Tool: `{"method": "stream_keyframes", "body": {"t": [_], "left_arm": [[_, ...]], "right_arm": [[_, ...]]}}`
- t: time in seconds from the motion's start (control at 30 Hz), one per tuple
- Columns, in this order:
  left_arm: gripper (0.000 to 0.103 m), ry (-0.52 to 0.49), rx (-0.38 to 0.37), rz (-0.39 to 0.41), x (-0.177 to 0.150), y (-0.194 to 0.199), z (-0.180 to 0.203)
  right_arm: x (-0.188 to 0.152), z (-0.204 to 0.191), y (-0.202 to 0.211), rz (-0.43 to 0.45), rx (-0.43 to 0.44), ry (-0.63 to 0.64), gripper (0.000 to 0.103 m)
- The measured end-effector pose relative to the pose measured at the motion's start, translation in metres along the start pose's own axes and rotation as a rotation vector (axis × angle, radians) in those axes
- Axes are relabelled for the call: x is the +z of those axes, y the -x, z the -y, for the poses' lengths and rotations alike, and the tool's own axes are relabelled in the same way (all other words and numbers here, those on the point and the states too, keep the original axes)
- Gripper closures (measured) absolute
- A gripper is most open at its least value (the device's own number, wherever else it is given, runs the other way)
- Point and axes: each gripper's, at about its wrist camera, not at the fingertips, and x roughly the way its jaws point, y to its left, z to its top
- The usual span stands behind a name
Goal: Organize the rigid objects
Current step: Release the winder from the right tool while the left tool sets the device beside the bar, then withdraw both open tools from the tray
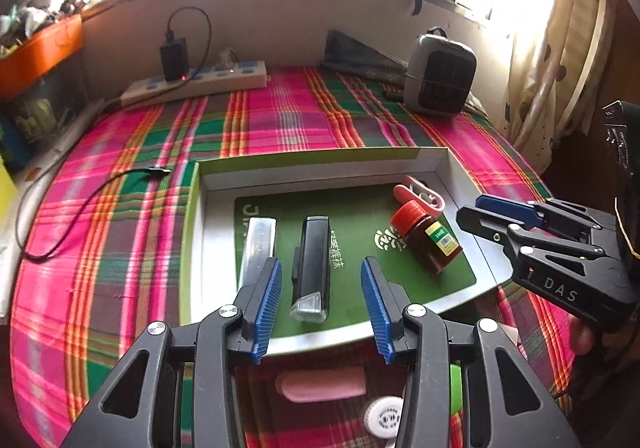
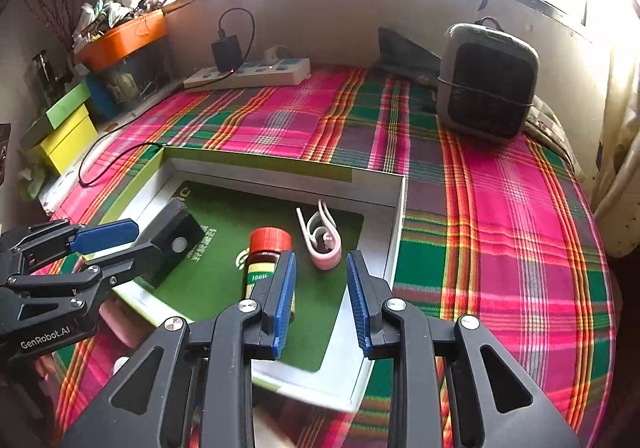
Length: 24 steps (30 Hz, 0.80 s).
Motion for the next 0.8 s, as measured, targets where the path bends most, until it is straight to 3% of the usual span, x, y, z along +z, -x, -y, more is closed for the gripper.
{"method": "stream_keyframes", "body": {"t": [0.1,0.23,0.8], "left_arm": [[0.062,0.000,0.003,0.017,-0.005,0.010,0.001],[0.061,-0.006,0.019,0.040,-0.014,0.024,0.003],[0.056,0.011,0.000,0.067,-0.055,0.061,0.004]], "right_arm": [[-0.004,-0.003,0.010,0.016,0.003,-0.004,0.074],[-0.011,-0.006,0.024,0.041,0.011,-0.015,0.063],[-0.061,-0.021,0.070,0.082,0.012,0.006,0.062]]}}
